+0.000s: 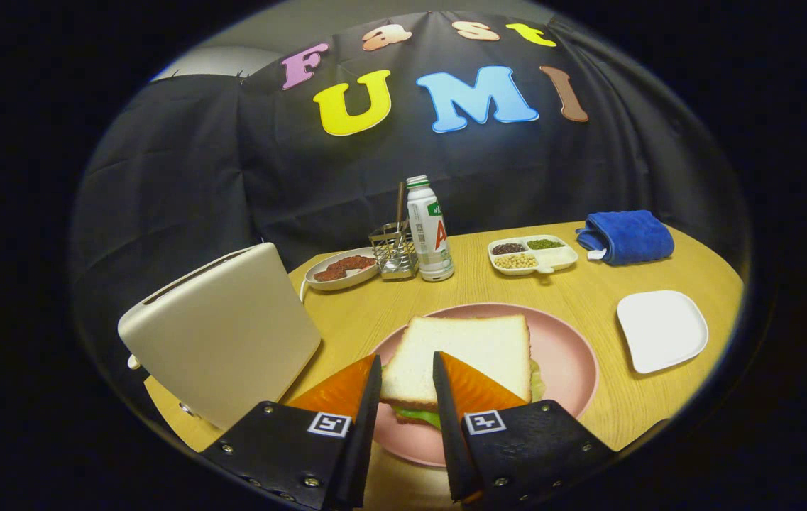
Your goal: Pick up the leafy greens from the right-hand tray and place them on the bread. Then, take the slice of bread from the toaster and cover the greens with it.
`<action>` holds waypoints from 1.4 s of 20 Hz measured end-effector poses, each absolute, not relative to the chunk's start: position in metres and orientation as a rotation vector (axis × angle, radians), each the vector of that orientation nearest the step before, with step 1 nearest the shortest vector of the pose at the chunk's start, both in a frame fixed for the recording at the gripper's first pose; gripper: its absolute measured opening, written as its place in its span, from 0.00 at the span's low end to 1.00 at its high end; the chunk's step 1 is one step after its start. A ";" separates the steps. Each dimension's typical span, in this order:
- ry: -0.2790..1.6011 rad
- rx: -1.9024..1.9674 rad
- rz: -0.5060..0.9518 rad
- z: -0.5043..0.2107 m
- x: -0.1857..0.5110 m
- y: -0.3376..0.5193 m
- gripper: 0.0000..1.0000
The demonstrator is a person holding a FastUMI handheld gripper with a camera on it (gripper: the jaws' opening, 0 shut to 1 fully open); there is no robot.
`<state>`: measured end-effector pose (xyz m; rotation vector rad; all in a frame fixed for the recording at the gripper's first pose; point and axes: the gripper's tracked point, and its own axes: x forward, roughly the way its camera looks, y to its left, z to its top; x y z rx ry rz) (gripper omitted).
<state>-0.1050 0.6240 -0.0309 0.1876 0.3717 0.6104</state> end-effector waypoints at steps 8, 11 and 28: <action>0.254 0.144 0.522 -0.006 -0.079 0.584 0.44; 0.215 0.130 0.502 0.007 -0.067 0.564 0.44; 0.139 0.144 0.316 0.033 0.001 0.390 0.44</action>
